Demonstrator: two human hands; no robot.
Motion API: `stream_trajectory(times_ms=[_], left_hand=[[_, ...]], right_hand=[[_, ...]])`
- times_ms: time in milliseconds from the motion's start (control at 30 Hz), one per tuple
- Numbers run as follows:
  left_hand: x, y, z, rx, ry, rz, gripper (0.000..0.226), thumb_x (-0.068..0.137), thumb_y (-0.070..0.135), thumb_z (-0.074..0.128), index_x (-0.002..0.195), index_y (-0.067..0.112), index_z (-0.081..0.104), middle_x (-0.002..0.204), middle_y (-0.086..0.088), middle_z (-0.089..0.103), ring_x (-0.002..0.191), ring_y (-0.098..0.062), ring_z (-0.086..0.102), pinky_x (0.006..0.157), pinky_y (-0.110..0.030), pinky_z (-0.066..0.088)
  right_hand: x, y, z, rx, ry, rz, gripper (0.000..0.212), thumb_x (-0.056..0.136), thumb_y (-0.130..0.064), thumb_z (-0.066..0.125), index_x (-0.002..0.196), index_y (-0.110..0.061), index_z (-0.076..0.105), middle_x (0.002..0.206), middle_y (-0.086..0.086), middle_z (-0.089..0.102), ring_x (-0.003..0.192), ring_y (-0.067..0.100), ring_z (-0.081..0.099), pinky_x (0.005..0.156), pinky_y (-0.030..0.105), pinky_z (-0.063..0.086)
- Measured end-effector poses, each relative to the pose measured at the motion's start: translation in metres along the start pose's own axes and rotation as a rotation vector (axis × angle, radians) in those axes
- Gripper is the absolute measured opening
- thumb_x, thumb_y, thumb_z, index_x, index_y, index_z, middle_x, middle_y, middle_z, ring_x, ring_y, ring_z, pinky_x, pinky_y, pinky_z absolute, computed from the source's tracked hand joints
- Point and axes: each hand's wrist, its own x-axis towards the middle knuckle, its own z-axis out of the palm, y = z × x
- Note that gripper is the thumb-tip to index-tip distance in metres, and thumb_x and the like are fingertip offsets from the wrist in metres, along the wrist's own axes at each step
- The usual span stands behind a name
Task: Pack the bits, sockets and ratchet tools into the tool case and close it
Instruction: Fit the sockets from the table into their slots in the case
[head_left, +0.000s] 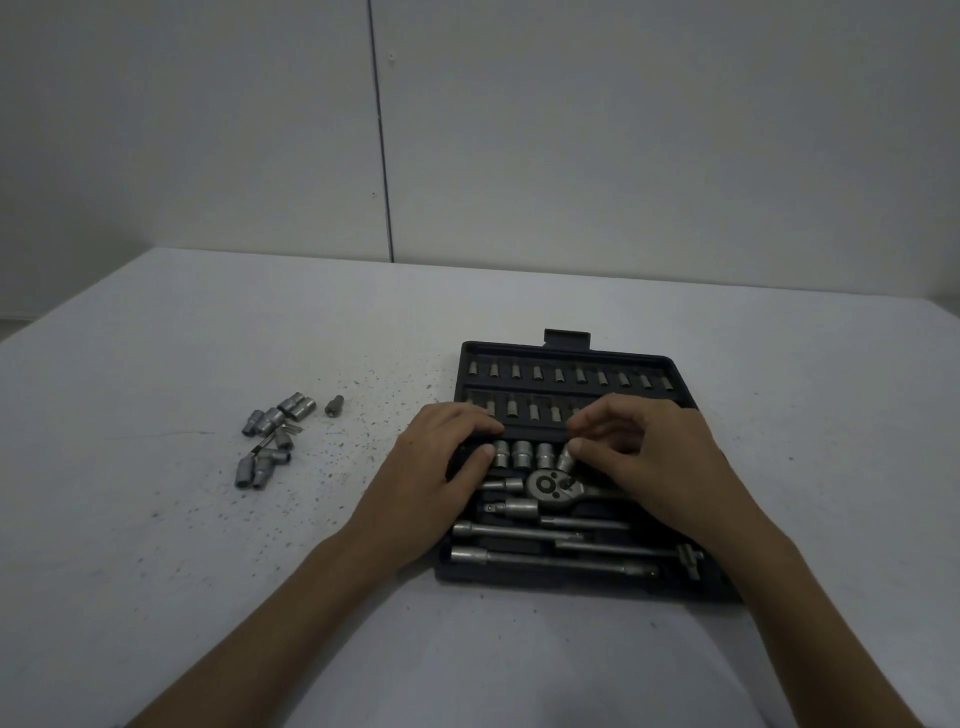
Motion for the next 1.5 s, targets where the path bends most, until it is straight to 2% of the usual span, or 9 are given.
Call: stream_trajectory(times_ms=[233,367,500,800,900,1067,1300,1400,1500], left_hand=[[-0.0007,-0.0003,0.0004,0.004,-0.004,0.007,0.03,0.088,0.032,0.047,0.111,0.021,0.062,0.111,0.017,0.053,0.11,0.006,0.042,0.094,0.001,0.024],[-0.0007,-0.0001,0.0001,0.006,-0.006,0.007,0.03,0.089,0.032,0.046,0.111,0.021,0.062,0.111,0.018,0.052,0.11,0.006,0.042,0.094,0.001,0.023],[-0.0004,-0.0004,0.0004,0.013,-0.009,0.009,0.03,0.089,0.032,0.046,0.112,0.02,0.062,0.111,0.017,0.053,0.109,0.006,0.042,0.094,0.002,0.023],[-0.0007,-0.0009,0.0004,0.018,-0.008,0.011,0.03,0.089,0.032,0.046,0.111,0.021,0.062,0.111,0.018,0.053,0.11,0.006,0.042,0.094,0.001,0.023],[-0.0005,-0.0007,0.0003,0.013,-0.009,0.009,0.03,0.088,0.032,0.046,0.111,0.021,0.062,0.111,0.017,0.053,0.11,0.007,0.042,0.094,0.002,0.022],[-0.0006,-0.0014,0.0005,0.012,-0.011,0.005,0.03,0.089,0.034,0.046,0.111,0.022,0.062,0.112,0.018,0.053,0.111,0.005,0.042,0.094,0.0,0.025],[-0.0004,-0.0018,0.0009,0.009,-0.011,0.008,0.031,0.089,0.032,0.046,0.112,0.021,0.062,0.112,0.017,0.052,0.111,0.004,0.042,0.094,0.001,0.023],[-0.0004,-0.002,0.0009,0.003,-0.011,0.006,0.031,0.088,0.033,0.046,0.112,0.021,0.062,0.112,0.016,0.054,0.112,0.003,0.043,0.095,-0.001,0.026],[-0.0003,-0.0019,0.0011,0.003,-0.016,0.002,0.032,0.088,0.034,0.045,0.112,0.021,0.061,0.113,0.016,0.054,0.112,0.003,0.044,0.094,-0.003,0.028]], right_hand=[[-0.0003,-0.0023,-0.0006,-0.013,0.056,0.008,0.013,0.078,-0.017,0.076,0.085,-0.024,0.068,0.083,-0.02,0.064,0.068,-0.005,0.064,0.061,0.0,0.044],[-0.0001,-0.0017,-0.0005,-0.015,0.057,0.006,0.016,0.078,-0.015,0.076,0.085,-0.025,0.067,0.085,-0.02,0.064,0.07,-0.008,0.064,0.061,0.0,0.044],[-0.0005,-0.0002,-0.0007,-0.073,0.073,-0.017,0.01,0.08,-0.016,0.074,0.086,-0.021,0.068,0.079,-0.015,0.066,0.068,-0.005,0.063,0.06,-0.002,0.041],[-0.001,0.0027,-0.0031,-0.089,-0.023,-0.005,0.008,0.077,-0.022,0.076,0.081,-0.025,0.07,0.069,-0.012,0.068,0.07,-0.005,0.062,0.064,0.004,0.047],[-0.0023,0.0026,-0.002,-0.109,-0.04,0.012,0.008,0.077,-0.027,0.076,0.08,-0.03,0.069,0.067,-0.014,0.067,0.071,-0.006,0.062,0.063,0.009,0.049],[-0.0013,0.0039,-0.0021,-0.122,-0.035,0.025,0.006,0.079,-0.029,0.074,0.079,-0.031,0.068,0.07,-0.015,0.067,0.072,-0.004,0.063,0.072,0.02,0.053],[-0.0021,0.0019,-0.0023,-0.127,-0.062,0.011,0.007,0.078,-0.032,0.074,0.08,-0.032,0.068,0.072,-0.015,0.067,0.072,-0.005,0.062,0.065,0.012,0.046],[-0.0016,0.0021,-0.0022,-0.144,-0.064,0.007,0.006,0.079,-0.031,0.073,0.081,-0.033,0.068,0.071,-0.016,0.066,0.072,-0.007,0.061,0.059,0.006,0.041],[-0.0019,0.0023,-0.002,-0.151,-0.076,-0.001,0.005,0.081,-0.029,0.071,0.081,-0.033,0.067,0.072,-0.017,0.066,0.073,-0.009,0.059,0.057,0.003,0.042]])
